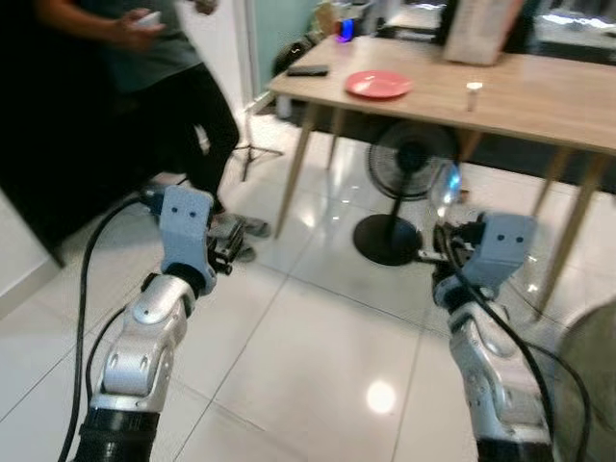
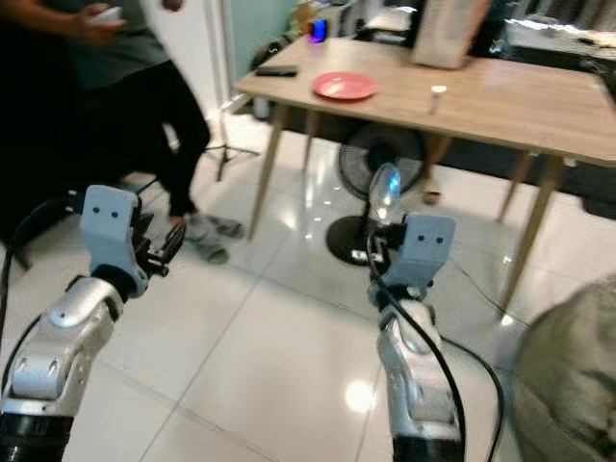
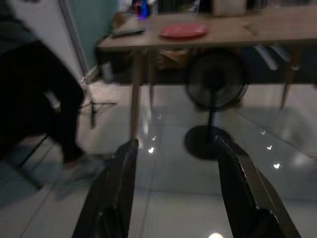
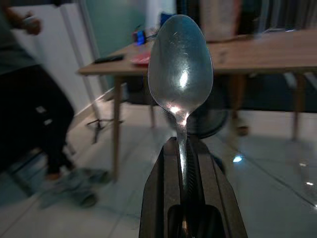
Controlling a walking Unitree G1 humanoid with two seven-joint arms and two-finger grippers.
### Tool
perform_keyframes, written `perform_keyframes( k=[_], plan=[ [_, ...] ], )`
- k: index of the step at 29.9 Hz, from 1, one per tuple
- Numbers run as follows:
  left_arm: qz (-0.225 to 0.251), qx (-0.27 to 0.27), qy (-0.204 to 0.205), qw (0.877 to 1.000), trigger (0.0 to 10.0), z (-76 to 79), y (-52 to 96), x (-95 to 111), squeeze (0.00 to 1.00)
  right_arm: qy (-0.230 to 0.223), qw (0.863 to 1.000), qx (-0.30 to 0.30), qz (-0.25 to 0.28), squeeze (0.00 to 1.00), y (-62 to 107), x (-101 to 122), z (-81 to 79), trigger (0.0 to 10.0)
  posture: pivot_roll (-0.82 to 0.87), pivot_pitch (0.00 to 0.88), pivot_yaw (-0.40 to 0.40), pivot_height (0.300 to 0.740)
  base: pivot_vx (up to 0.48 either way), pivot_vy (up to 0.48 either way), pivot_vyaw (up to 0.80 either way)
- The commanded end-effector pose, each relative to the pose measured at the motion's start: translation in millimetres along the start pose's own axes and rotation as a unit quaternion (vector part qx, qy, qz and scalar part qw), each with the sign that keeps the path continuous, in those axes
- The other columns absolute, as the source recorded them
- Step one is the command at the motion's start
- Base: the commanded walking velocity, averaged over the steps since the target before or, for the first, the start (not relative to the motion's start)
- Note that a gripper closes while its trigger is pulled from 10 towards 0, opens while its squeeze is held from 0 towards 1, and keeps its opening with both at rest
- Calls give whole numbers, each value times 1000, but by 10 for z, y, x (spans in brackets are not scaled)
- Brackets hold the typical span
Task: Setting the table
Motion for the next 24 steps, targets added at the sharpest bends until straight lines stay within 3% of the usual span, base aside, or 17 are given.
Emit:
perform_keyframes(
  k=[1,12,24],
  plan=[
    [-12,6,1,1000,10000,-25,17,-65,0,-4,1000,1,-7,0,4,-38,-19,10000,-23,0,84,740,0,0,-800],
    [2,5,16,1000,10000,0,14,-16,0,-5,1000,0,-8,0,1,-42,-14,10000,-25,0,84,740,0,0,-800],
    [0,13,0,1000,10000,-21,-5,-18,0,-6,1000,1,-8,0,-14,-47,-38,10000,-15,0,83,740,0,0,-800]
  ],
)
Point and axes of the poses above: a point about 5 cm out from each wrist's last joint towards the gripper, its own y axis pointing back from the gripper into the wrist, its own x axis along the axis of the wrist's last joint, z = x × y, the point moved 2 cm from there along -y, pointing out of the wrist towards the gripper
